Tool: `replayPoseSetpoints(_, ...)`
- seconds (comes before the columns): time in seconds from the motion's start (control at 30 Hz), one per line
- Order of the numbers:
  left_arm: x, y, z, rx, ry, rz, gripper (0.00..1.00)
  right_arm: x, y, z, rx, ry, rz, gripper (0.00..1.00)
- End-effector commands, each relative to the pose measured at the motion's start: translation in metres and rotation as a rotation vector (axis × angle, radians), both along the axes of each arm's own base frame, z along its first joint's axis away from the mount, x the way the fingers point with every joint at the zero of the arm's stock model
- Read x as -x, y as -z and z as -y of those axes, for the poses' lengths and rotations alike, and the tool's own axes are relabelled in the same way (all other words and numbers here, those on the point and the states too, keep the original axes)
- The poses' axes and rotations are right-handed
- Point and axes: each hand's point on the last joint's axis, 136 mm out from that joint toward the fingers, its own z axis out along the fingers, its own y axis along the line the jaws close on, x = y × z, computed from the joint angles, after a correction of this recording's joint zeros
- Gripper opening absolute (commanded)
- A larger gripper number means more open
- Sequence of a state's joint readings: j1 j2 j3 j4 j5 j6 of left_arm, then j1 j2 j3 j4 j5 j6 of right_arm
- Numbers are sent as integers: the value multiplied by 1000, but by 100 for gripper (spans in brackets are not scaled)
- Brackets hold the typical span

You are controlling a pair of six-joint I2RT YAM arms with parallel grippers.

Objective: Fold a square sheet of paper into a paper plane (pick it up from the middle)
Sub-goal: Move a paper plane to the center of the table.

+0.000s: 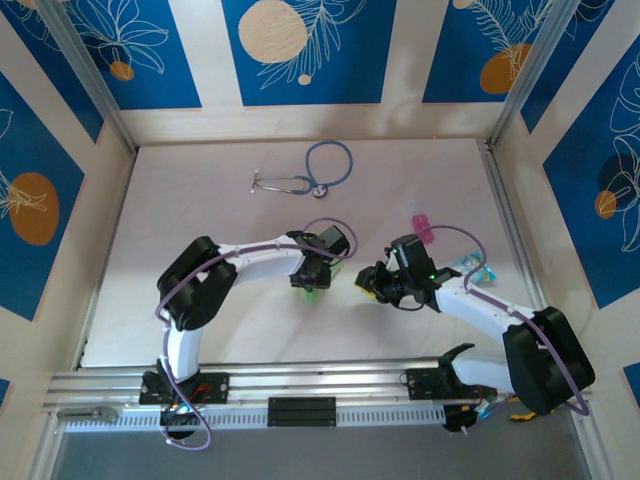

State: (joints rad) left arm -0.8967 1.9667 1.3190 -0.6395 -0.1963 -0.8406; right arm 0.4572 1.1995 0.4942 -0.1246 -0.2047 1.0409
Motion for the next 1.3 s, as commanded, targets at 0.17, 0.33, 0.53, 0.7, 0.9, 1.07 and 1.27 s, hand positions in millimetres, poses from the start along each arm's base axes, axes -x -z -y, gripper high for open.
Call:
replayPoseSetpoints(0.17, -10, 0, -5, -20, -69, 1, 47, 4, -2, 10, 17, 4, 4, 29)
replayPoseSetpoints(0.33, -15, -19, -2, 9, -87, 33, 47, 5, -6, 15, 17, 18, 15, 30)
replayPoseSetpoints(0.53, -20, -39, 3, 54, -86, 69, 48, 8, -10, 22, 10, 41, 30, 30)
replayPoseSetpoints(0.7, -19, -45, 3, 65, -88, 74, 48, 9, -11, 26, 3, 56, 33, 30)
replayPoseSetpoints(0.9, -19, -57, 3, 87, -93, 90, 48, 8, -15, 29, 2, 57, 48, 30)
replayPoseSetpoints(1.07, -22, -88, 2, 125, -69, 164, 51, 0, -30, 39, 35, 48, 111, 36)
replayPoseSetpoints(1.27, -28, -143, -27, 124, -33, 373, 59, -30, -66, 82, 229, 86, 281, 47)
